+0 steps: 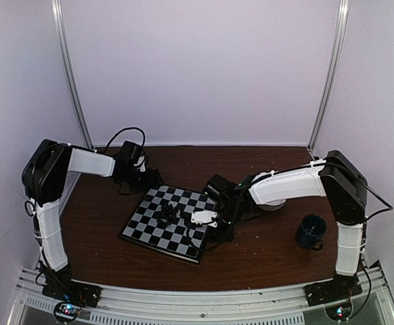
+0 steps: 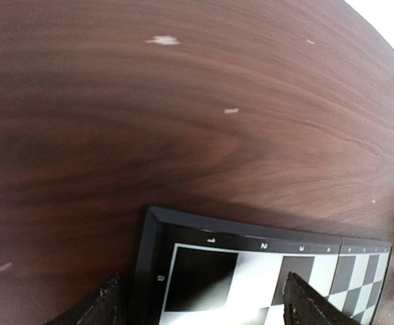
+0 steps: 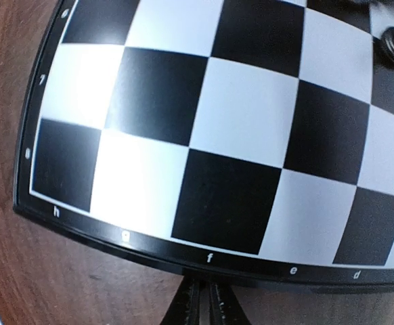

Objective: Set up the chess pieces on the board
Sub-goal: Adjust the chessboard at the center of the board, then pick up the king from the center of the board, then place the king on the chessboard, then adjust the chessboard at the center of the board.

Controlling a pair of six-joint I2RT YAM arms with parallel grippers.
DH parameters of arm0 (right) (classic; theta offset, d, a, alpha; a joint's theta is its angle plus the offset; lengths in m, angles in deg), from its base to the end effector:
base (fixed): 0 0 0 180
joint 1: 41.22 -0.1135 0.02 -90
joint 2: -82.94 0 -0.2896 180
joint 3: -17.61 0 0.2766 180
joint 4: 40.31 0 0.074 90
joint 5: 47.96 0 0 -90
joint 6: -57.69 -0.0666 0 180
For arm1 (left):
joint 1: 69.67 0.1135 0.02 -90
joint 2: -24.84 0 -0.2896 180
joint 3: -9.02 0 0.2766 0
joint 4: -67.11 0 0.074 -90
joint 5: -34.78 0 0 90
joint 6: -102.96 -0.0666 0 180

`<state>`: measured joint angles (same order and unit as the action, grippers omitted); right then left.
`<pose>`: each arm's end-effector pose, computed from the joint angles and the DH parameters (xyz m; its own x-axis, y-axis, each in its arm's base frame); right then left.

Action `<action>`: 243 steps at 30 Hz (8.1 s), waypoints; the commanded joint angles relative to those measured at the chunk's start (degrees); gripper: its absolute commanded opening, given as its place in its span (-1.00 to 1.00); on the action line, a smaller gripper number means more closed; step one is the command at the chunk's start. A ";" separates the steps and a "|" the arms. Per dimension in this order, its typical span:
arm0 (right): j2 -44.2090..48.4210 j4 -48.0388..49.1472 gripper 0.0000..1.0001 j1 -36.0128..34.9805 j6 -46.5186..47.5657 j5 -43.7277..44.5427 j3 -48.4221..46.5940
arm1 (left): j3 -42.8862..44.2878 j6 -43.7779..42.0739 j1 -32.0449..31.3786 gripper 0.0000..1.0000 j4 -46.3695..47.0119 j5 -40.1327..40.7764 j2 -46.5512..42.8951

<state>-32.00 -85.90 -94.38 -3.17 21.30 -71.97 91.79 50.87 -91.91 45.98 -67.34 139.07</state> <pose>0.2429 0.3635 0.1288 -0.0968 -0.8887 -0.4481 -0.9902 0.0406 0.1334 0.4198 -0.1868 0.1227 -0.8800 -0.2892 -0.3768 -0.0666 0.8606 -0.5049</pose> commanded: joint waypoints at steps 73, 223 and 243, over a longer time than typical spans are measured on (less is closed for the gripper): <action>23.68 -10.79 -0.63 22.93 -0.68 -15.17 10.16 | 22.53 -15.81 -5.18 -0.05 -18.62 5.00 7.09; -4.90 -11.24 -0.95 22.44 -1.52 7.05 -15.57 | -22.39 2.77 -18.97 -1.00 -28.95 18.79 -31.08; -8.15 -11.95 -0.92 19.65 1.00 6.74 -11.70 | -25.10 2.20 -12.68 -1.00 -16.17 15.54 -21.52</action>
<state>-39.34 -96.92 -73.73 -2.84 27.97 -85.55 66.98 53.39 -105.84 25.26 -50.62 114.53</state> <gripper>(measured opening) 0.039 0.007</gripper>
